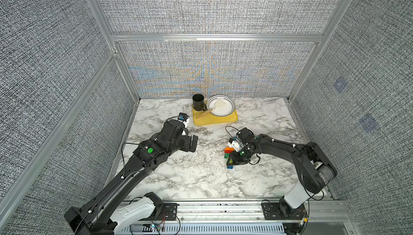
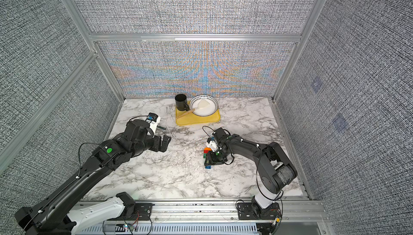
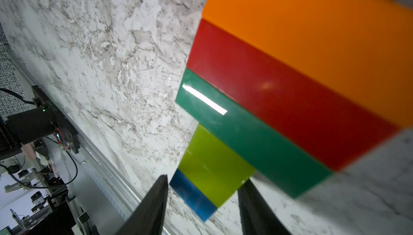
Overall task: Assemble an ice cream with lego
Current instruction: Adjust the lego brick at the center of the board, then reset both arms
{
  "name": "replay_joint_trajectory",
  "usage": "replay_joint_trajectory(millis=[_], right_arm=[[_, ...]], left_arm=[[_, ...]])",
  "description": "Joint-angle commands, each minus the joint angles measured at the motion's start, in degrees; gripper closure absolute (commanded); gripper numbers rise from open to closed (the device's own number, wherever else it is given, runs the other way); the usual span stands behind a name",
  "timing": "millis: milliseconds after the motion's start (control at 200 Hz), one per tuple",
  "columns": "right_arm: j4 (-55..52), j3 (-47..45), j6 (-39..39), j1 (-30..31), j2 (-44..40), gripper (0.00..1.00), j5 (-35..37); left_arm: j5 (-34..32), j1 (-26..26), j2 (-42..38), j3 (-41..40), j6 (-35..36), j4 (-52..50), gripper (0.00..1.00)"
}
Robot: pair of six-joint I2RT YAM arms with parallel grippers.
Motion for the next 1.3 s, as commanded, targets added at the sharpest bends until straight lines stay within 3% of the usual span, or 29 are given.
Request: replay_joint_trajectory(millis=[0, 195, 410, 651, 731, 841, 906, 961, 1106, 1291], right_arm=[[4.6, -0.9, 1.4, -0.1, -0.7, 0.48, 1.0], [3.5, -1.3, 1.5, -0.7, -4.9, 0.48, 8.8], [6.6, -1.6, 3.1, -1.8, -16.8, 0.43, 22.7], [34.9, -10.6, 6.4, -15.3, -34.2, 0.26, 29.3], [41.2, -11.3, 7.2, -21.3, -33.2, 0.18, 32.4], [46.7, -12.6, 14.4, -34.0, -27.1, 0.17, 25.6], [51.3, -14.9, 17.7, -38.9, -23.5, 0.02, 22.3], [51.7, -15.4, 14.3, -38.5, -21.6, 0.01, 26.6], [51.8, -17.4, 5.4, -33.4, -19.4, 0.01, 45.8], [63.3, -23.6, -1.4, -32.2, -18.3, 0.01, 49.4]], left_arm=[[-1.9, 0.2, 0.3, -0.3, 0.8, 1.1, 0.00], [-3.8, 0.2, 0.5, -0.4, 1.2, 1.9, 0.00], [-15.3, 1.0, -3.1, -0.3, -1.4, 4.3, 0.00], [-28.3, 4.6, -4.5, 1.1, 0.0, 17.8, 0.00], [-29.5, 8.6, -2.3, 1.1, 0.5, 25.4, 0.00], [-29.1, 16.8, 0.5, -1.7, -2.3, 34.2, 0.00], [-29.6, 21.0, 1.9, -7.2, -2.3, 41.5, 0.00], [-30.1, 24.6, 3.8, -11.6, -2.8, 45.3, 0.00], [-27.5, 34.9, 11.0, -17.9, -9.7, 46.0, 0.00], [-25.4, 38.1, 18.1, -18.6, -7.7, 48.6, 0.00]])
